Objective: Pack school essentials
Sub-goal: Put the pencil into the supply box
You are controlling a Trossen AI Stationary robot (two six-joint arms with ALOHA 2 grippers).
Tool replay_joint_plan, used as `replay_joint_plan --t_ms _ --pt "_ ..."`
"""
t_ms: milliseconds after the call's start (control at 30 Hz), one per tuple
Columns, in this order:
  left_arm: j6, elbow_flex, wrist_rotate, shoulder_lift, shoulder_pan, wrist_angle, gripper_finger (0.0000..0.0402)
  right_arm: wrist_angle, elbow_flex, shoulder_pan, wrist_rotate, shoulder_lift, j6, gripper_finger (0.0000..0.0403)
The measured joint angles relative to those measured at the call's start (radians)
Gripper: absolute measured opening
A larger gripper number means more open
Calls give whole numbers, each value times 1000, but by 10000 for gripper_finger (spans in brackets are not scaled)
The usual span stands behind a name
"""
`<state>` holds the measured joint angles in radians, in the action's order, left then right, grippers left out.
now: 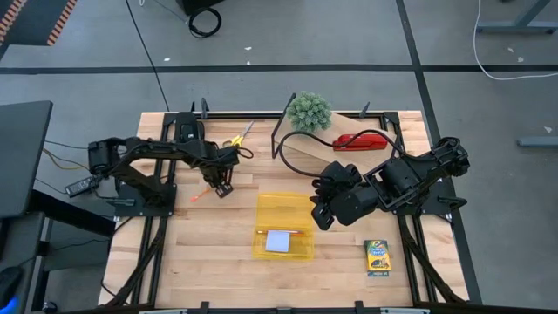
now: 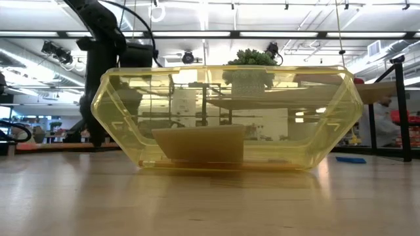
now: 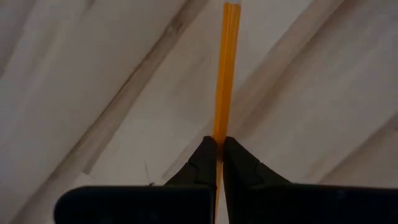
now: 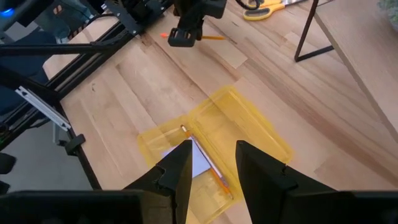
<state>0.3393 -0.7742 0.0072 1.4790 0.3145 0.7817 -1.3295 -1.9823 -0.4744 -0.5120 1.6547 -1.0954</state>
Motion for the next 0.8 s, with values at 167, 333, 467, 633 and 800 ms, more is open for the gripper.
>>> replay_joint_plan --t_ms 167,333,467,633,800 --pt "80 0 3 -80 -34 7 6 0 0 0 -12 0 24 130" --pt "174 0 9 -147 -107 7 6 0 0 0 -12 0 34 130" --pt "242 0 11 -188 -175 -12 6 0 0 0 -12 0 51 130" --pt "310 -60 -3 -205 -250 -16 6 0 0 0 -8 0 78 130" --pt "346 -189 -62 -202 -320 -25 6 -1 0 0 29 0 92 130"
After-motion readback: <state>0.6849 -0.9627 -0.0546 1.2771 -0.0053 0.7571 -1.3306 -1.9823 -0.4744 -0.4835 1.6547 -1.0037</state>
